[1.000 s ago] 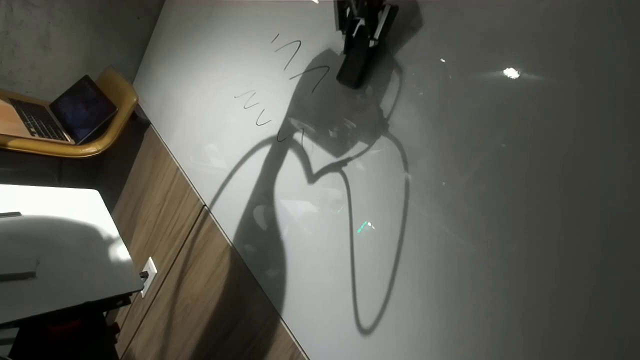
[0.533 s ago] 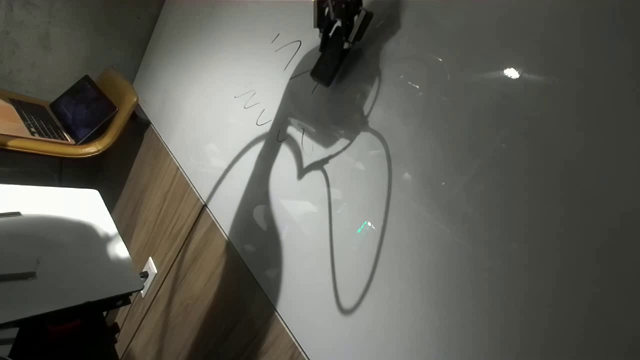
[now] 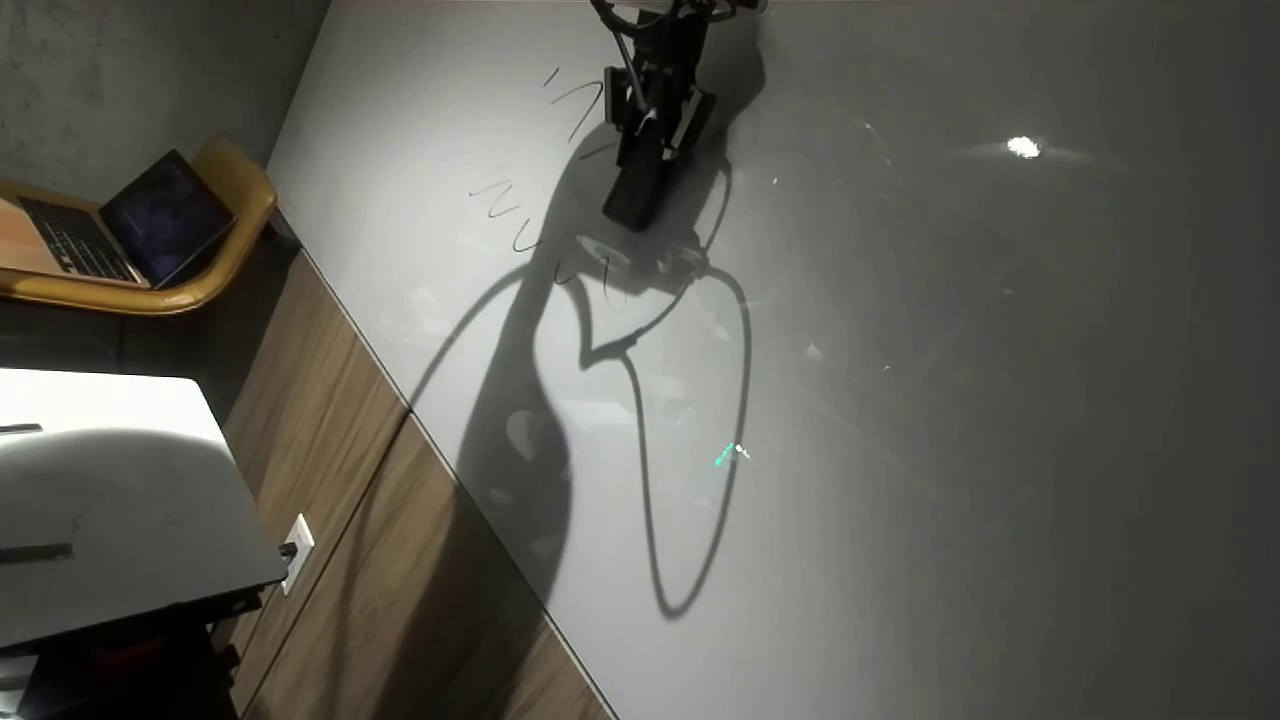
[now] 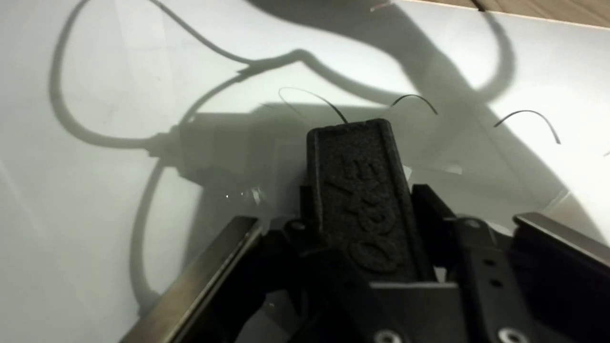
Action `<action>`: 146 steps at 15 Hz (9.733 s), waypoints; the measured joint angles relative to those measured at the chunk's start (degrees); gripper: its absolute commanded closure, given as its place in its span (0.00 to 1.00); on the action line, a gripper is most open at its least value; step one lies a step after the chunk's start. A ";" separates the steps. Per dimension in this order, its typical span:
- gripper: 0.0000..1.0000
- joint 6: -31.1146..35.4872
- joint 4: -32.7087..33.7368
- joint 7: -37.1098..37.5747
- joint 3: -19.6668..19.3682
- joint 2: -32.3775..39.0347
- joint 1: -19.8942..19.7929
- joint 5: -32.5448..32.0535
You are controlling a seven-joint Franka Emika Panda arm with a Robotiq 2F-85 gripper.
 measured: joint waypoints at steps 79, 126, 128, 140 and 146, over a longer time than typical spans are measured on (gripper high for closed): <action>0.72 -4.40 7.45 29.33 5.48 3.81 13.43 -18.10; 0.72 33.61 -26.58 32.86 -4.68 -1.71 -0.80 -27.82; 0.72 33.64 -26.93 34.02 -3.88 -1.62 -0.53 -28.05; 0.72 33.88 -25.02 51.67 7.24 0.76 8.08 -34.59; 0.72 33.91 -20.25 56.49 12.05 3.31 12.75 -37.52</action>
